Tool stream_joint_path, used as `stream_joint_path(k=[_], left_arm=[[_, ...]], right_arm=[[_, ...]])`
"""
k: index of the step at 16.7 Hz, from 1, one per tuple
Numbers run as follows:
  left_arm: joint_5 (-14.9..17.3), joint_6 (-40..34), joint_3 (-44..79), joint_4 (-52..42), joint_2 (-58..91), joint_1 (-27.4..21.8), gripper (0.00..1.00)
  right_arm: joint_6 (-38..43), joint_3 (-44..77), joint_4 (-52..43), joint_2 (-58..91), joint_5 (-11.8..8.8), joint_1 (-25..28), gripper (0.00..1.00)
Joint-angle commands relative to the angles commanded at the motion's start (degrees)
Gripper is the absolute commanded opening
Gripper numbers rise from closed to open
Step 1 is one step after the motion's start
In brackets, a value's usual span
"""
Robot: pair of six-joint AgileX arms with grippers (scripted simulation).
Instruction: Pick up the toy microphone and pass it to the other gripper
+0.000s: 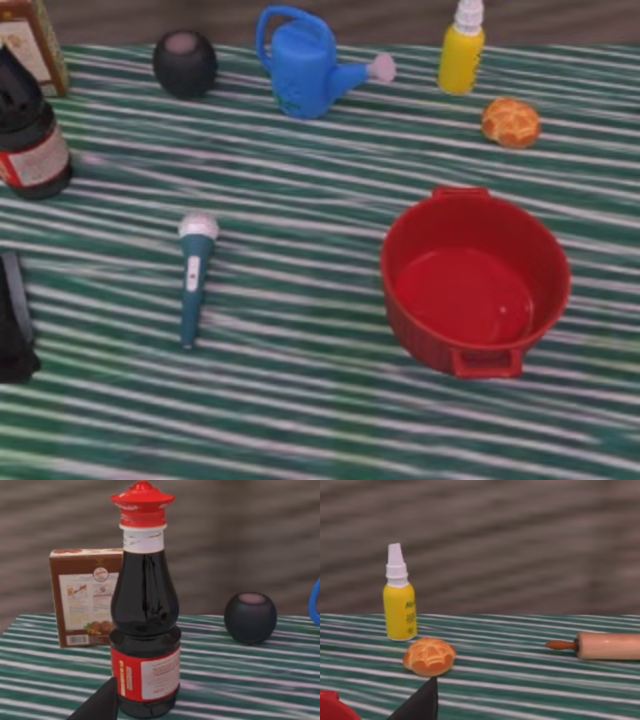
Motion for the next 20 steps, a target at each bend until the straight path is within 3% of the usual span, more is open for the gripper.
stream_joint_path(k=[4, 8, 20], left_arm=[[0.04, -0.5, 1.56, -1.1, 1.75, -0.6, 1.0], [-0.12, -3.26, 10.23, -7.15, 12.54, -3.56, 1.0], [-1.5, -16.33, 51.24, -38.17, 77.17, -17.62, 1.0]], right_arm=[[0.0, 0.0, 0.0, 0.0, 0.0, 0.0, 1.0], [0.0, 0.0, 0.0, 0.0, 0.0, 0.0, 1.0], [0.0, 0.0, 0.0, 0.0, 0.0, 0.0, 1.0]])
